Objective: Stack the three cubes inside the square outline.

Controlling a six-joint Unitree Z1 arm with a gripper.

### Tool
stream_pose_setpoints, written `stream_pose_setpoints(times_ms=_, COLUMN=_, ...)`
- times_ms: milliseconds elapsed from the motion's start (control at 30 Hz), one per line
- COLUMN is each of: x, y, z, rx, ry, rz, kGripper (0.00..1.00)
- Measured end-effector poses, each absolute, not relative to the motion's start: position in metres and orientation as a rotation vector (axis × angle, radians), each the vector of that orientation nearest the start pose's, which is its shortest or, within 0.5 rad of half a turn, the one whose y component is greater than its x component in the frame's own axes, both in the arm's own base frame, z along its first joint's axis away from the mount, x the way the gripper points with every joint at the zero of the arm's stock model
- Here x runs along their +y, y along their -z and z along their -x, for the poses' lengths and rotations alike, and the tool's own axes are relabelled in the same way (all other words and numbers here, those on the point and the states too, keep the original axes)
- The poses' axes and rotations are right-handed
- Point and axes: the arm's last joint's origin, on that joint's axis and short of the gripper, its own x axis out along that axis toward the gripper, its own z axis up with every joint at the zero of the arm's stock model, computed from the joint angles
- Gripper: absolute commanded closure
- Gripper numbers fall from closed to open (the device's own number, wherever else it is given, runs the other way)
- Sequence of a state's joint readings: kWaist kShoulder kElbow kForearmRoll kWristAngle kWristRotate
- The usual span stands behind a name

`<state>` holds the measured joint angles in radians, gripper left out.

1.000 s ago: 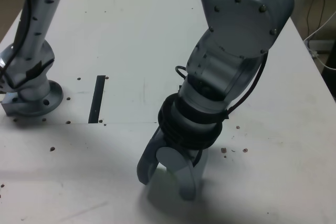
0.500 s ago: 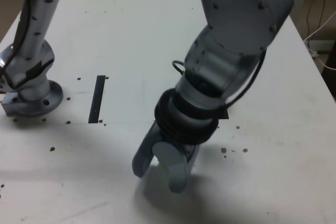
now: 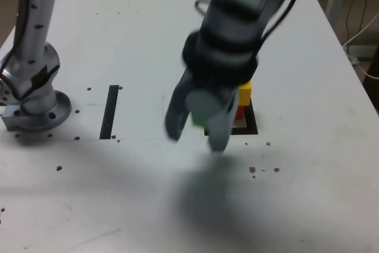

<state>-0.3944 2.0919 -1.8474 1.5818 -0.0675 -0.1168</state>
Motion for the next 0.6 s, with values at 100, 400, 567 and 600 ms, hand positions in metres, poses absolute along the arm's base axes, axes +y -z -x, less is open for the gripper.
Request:
stream_pose_setpoints(times_ms=100, x=-0.124, y=-0.307, z=-0.349, rx=1.791, ry=0.197, rz=-0.177, kGripper=0.76)
stream_pose_setpoints(times_ms=400, x=-0.073, y=-0.315, z=-0.366, rx=1.759, ry=0.159, rz=-0.093, kGripper=0.76)
stream_pose_setpoints(times_ms=567, x=-0.052, y=-0.317, z=-0.373, rx=1.745, ry=0.139, rz=-0.057, kGripper=0.76)
stream_pose_setpoints(times_ms=600, x=-0.049, y=-0.316, z=-0.374, rx=1.743, ry=0.138, rz=-0.051, kGripper=0.76)
